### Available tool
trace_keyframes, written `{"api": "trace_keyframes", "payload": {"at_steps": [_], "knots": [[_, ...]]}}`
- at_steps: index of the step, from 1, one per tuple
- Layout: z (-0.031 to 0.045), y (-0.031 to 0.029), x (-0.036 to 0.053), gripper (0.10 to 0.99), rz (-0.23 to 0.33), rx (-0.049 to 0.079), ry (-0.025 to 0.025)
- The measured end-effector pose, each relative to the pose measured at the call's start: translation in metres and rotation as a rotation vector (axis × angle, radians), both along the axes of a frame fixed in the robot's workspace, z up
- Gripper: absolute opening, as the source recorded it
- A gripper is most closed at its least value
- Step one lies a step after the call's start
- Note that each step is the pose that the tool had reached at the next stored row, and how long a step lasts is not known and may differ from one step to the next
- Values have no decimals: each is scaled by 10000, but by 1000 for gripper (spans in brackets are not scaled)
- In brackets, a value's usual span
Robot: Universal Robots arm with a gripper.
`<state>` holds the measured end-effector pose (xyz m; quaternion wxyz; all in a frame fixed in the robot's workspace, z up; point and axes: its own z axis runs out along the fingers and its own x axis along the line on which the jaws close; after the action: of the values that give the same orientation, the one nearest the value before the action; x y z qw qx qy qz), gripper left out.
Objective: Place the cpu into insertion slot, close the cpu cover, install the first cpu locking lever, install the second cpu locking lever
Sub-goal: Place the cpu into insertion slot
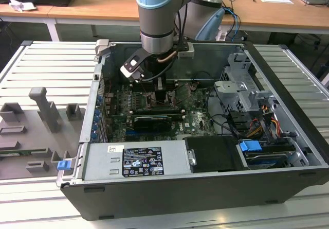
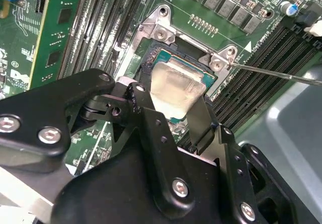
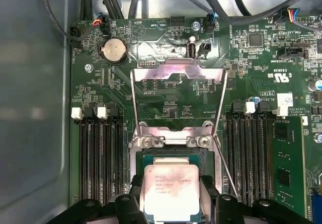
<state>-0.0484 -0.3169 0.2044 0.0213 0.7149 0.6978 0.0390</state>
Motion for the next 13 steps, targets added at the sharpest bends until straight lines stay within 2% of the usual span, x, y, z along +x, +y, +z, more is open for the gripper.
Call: {"api": "trace_keyframes", "payload": {"at_steps": [5, 6, 7, 10, 11, 12, 13], "knots": [[-33, -8, 4, 525, 41, 7, 4], [-33, -9, 4, 537, 41, 4, 6], [-32, -11, 4, 600, 41, 2, 7], [-32, -15, 4, 600, 42, 1, 7], [-31, -18, 4, 588, 41, -1, 8], [-31, -19, 4, 522, 41, -1, 8], [-32, -20, 4, 522, 41, 2, 7]]}}
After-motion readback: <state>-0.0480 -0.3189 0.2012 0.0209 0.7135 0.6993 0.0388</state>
